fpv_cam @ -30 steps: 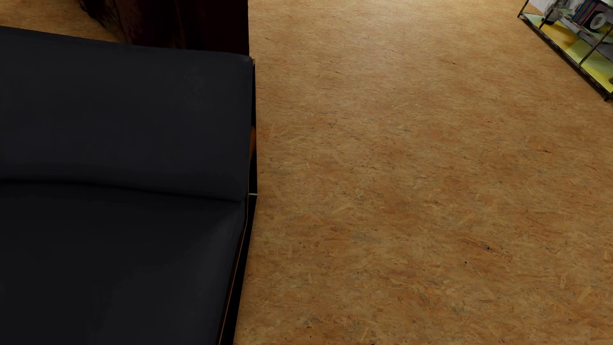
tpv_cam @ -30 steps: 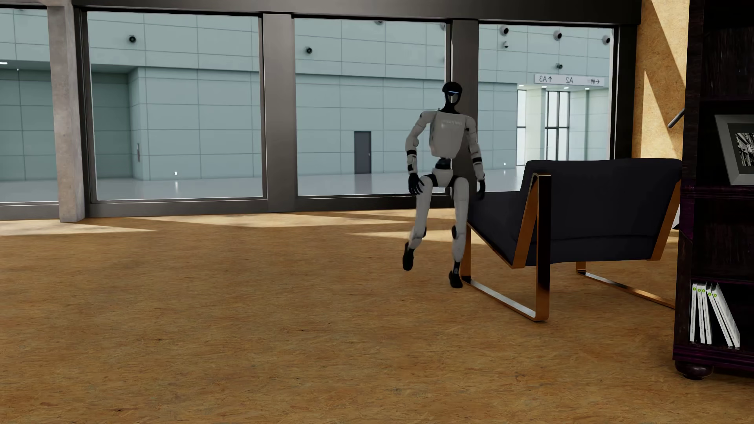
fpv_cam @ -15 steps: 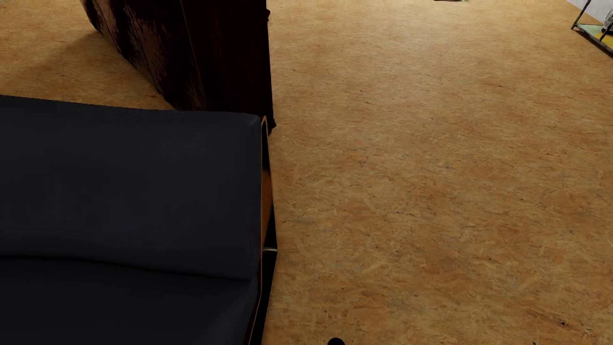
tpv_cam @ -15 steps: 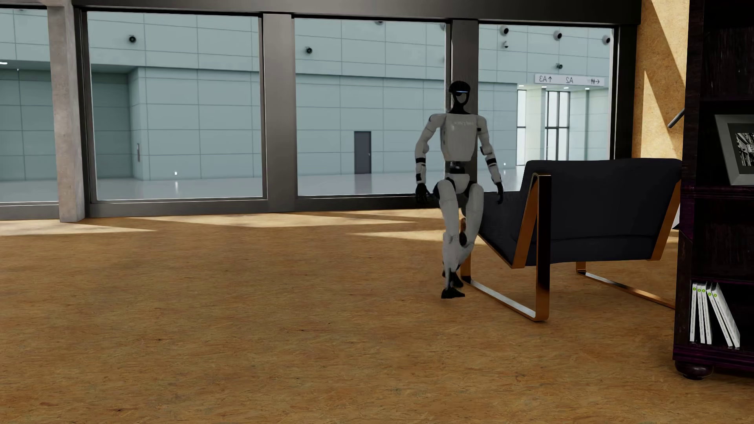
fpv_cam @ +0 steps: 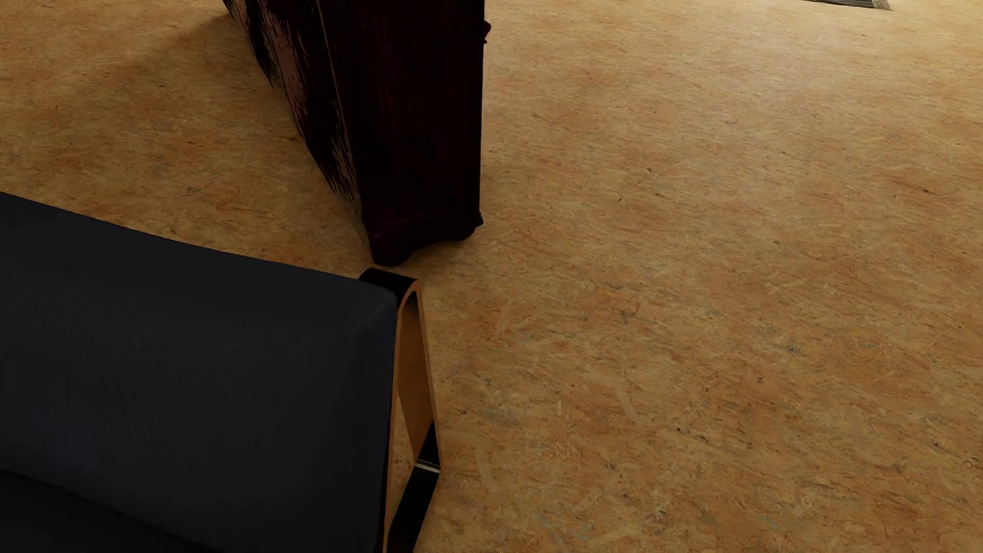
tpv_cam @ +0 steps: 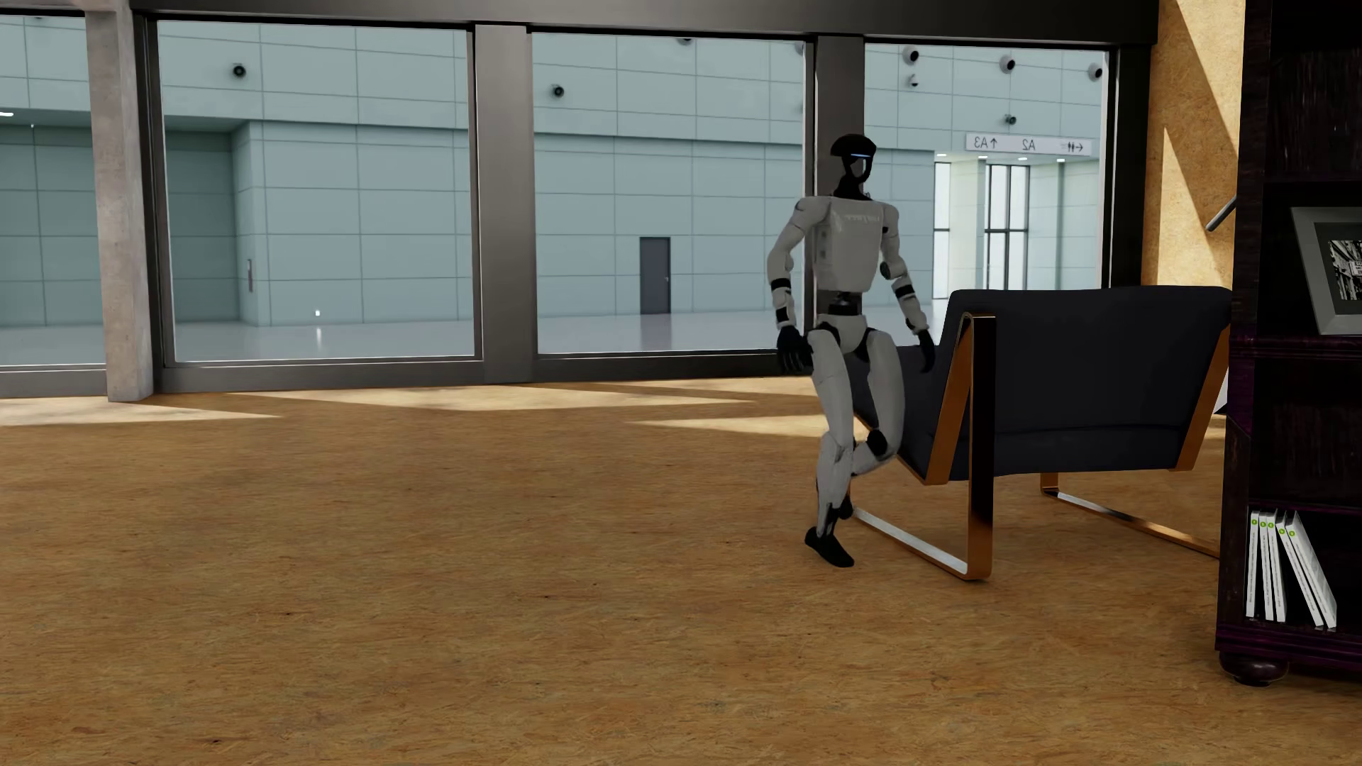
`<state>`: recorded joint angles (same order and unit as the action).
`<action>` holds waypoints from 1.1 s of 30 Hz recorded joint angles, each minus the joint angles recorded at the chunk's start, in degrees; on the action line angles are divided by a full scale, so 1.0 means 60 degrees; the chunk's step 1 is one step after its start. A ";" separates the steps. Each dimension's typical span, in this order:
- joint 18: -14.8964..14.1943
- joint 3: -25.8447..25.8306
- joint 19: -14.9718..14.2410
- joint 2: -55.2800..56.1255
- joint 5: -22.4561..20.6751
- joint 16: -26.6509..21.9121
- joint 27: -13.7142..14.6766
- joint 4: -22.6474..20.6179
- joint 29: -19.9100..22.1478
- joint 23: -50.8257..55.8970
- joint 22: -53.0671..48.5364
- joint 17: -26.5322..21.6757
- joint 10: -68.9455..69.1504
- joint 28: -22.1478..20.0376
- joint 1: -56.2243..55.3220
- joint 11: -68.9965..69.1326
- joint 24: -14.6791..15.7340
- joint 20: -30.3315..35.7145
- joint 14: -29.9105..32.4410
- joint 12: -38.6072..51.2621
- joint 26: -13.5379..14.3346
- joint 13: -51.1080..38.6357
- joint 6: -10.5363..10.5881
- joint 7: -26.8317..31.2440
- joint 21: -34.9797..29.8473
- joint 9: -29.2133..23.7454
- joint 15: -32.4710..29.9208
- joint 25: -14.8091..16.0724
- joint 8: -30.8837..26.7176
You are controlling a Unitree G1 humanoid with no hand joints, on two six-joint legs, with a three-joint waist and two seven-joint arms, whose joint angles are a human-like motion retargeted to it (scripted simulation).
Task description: Avoid the dark armchair
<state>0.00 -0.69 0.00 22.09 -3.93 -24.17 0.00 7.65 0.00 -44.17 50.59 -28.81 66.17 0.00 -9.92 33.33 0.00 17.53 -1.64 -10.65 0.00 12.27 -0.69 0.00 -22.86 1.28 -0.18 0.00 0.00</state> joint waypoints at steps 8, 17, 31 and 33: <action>0.0000 0.1191 0.0000 -0.1331 0.0235 -0.0472 0.0000 -0.0952 0.0000 0.0429 -0.1129 -0.0696 -0.4894 0.0000 -0.1287 -0.0870 0.0000 -0.0126 -0.1204 0.0903 0.0000 -0.1557 -0.0604 0.0000 0.0873 -0.0414 0.0943 0.0000 0.0000; 0.0000 -0.0228 0.0000 -0.1962 -0.0037 0.0326 0.0000 -0.0526 0.0000 -0.0724 0.1999 0.0051 -0.6838 0.0000 0.0260 -0.1167 0.0000 0.1065 -0.1222 -0.0212 0.0000 -0.0441 0.0414 0.0000 0.0147 0.0638 0.2075 0.0000 0.0000; 0.0000 -0.0180 0.0000 -0.2505 -0.0036 0.0434 0.0000 -0.0506 0.0000 -0.2175 0.0850 0.1266 -0.6775 0.0000 0.0238 -0.1390 0.0000 0.1288 -0.1521 0.0006 0.0000 0.0591 0.0548 0.0000 -0.1363 0.0817 0.3005 0.0000 0.0000; 0.0000 -0.0191 0.0000 -0.2434 0.0065 0.0422 0.0000 -0.0538 0.0000 -0.2254 0.0911 0.1173 -0.6659 0.0000 0.0166 -0.1366 0.0000 0.1335 -0.1486 -0.0014 0.0000 0.0528 0.0476 0.0000 -0.1332 0.0828 0.2984 0.0000 0.0000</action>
<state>0.00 -1.83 0.00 7.48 -3.54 -21.63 0.00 4.42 0.00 -57.69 56.06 -21.78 26.22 0.00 -8.92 25.13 0.00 25.55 -10.55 -10.73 0.00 15.44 2.17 0.00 -30.85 6.25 17.72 0.00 0.00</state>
